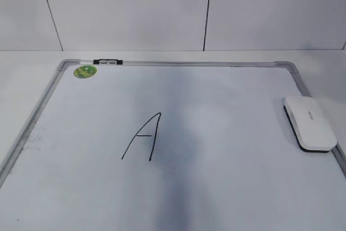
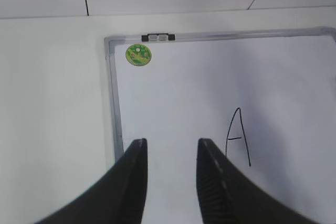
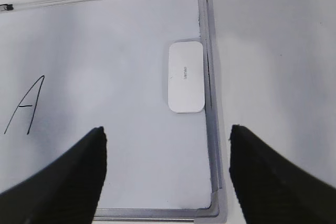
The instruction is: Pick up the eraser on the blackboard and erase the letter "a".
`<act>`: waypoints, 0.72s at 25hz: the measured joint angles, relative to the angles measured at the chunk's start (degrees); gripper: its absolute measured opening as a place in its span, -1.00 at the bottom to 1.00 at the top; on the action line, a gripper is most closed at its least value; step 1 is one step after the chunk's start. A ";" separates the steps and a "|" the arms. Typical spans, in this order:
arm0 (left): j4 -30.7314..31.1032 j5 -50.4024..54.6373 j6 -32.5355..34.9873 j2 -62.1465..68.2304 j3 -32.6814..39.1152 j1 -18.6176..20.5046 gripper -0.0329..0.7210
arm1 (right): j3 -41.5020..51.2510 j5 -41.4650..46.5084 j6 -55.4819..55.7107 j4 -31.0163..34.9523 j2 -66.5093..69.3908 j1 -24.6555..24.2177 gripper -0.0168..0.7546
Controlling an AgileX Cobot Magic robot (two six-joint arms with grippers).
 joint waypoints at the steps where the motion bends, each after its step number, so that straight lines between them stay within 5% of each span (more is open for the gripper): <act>1: 0.00 0.07 0.00 -1.53 0.00 0.00 -0.27 | 0.99 0.00 0.00 0.48 -1.62 0.00 0.54; 8: -0.16 0.35 0.00 -11.39 3.09 -1.47 -0.27 | 3.96 0.43 0.00 1.74 -11.52 0.98 0.54; 18: 0.45 0.73 0.00 -25.93 21.10 -3.94 -0.29 | 9.32 0.47 0.00 0.11 -23.50 1.62 0.54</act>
